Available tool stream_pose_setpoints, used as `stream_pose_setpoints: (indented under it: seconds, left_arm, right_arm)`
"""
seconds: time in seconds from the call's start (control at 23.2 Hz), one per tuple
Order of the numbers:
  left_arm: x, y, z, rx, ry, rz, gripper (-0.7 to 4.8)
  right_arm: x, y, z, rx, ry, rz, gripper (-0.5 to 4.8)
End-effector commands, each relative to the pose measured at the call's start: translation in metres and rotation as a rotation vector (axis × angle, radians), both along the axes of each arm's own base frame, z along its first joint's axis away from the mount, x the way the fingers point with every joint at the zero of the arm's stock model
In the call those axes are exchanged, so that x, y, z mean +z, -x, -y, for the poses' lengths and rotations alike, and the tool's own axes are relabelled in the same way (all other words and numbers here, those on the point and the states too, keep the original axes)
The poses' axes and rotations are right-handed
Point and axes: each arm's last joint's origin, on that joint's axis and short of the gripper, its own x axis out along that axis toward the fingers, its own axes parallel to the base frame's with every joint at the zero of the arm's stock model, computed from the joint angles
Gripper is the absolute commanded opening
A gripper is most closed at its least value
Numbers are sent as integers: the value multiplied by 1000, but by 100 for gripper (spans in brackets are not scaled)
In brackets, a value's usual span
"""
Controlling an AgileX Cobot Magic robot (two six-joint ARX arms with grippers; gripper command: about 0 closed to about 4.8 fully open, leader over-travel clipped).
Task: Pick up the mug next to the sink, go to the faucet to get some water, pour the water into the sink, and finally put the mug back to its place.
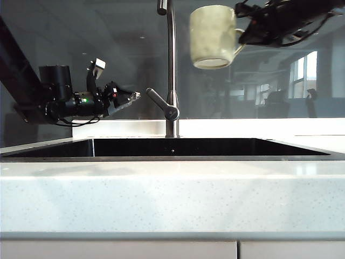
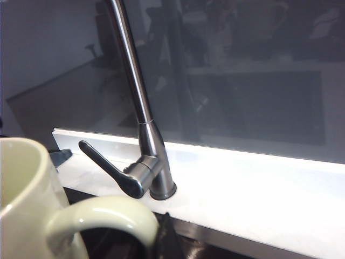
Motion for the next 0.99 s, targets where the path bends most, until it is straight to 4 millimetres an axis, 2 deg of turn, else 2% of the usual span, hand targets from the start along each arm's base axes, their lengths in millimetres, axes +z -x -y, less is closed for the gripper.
stream_pose_setpoints:
  seconds: [0.04,0.26,0.3,0.34,0.56,0.69,0.99]
  left_arm:
    - [7,-4,8,-57,-2,26,342]
    - [22,-8,18,-73,-4,87,343]
    - [24,-8,23,-82,-6,90,347]
    - [29,-9,26,-84,-18,116,382]
    - [34,-10,37,-85,-38,131,382]
    - [35,-10,39,-86,-43,138,382]
    - [35,-9,42,-102,-46,139,382]
  right_arm:
    - [15,-10,-13,32,-23,48,-5]
    - [17,-29,-36,80,-25,49,-5]
    - [18,-32,-41,91,-25,49,-5]
    - [19,-38,-51,110,-23,42,-5]
    - [22,-51,-71,138,-26,62,-5]
    - [33,-59,-79,129,-22,106,-5]
    - [54,-61,-79,104,-39,172,-5]
